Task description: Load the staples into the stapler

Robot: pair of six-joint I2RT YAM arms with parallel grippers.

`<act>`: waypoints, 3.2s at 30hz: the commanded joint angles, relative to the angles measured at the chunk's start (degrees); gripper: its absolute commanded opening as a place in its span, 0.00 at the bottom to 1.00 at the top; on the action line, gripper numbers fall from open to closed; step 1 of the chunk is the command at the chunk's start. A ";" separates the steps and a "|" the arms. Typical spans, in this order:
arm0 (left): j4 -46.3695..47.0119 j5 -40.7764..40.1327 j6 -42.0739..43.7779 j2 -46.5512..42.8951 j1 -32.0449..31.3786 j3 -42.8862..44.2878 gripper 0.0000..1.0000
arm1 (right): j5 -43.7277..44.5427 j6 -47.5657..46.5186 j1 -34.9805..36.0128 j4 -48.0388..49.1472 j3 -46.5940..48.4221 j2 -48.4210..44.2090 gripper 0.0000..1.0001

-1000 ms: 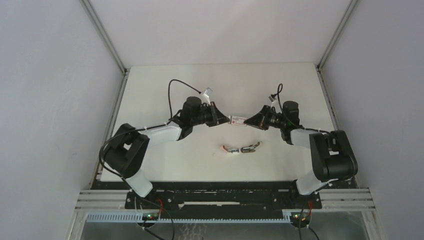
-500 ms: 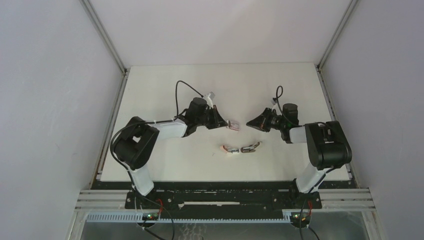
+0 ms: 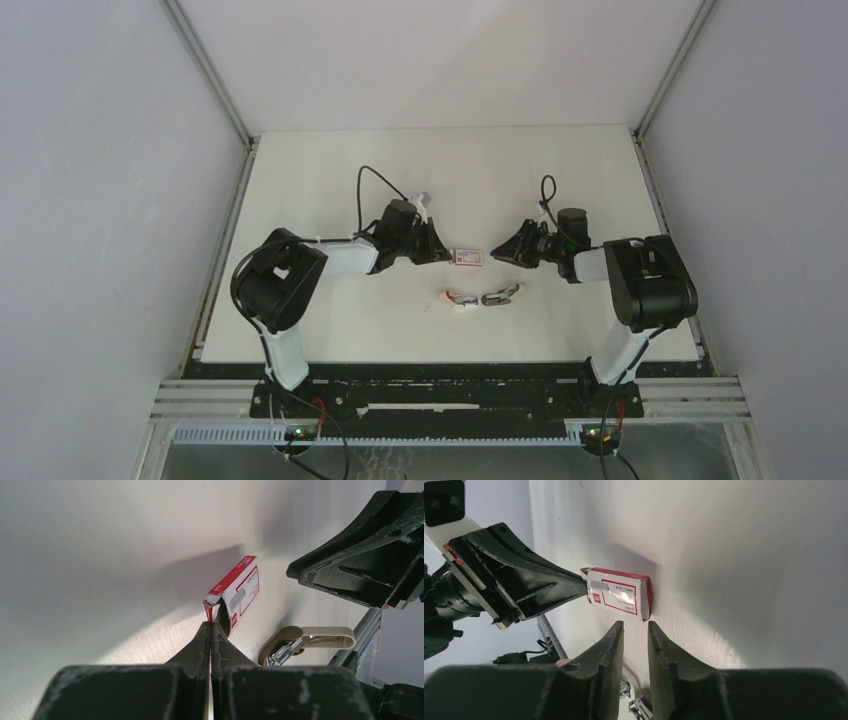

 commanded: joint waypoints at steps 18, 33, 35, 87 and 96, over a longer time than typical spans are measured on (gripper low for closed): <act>-0.99 -0.02 2.28 2.42 0.40 4.91 0.00 | -2.22 -5.85 4.96 -3.99 11.21 10.32 0.20; -1.10 0.08 2.08 2.75 0.35 5.22 0.00 | -5.12 -5.71 6.59 -3.48 12.50 11.87 0.11; -1.09 -0.07 1.99 2.73 0.40 5.15 0.00 | -5.26 -5.60 6.46 -3.40 12.51 11.87 0.04; -1.70 -3.25 2.77 2.45 1.37 2.94 0.00 | 6.57 -10.28 -1.76 -12.29 7.74 2.66 0.00; -2.37 -2.81 2.84 1.42 1.28 1.81 0.00 | 11.63 -9.26 -2.87 -13.43 5.91 -1.58 0.00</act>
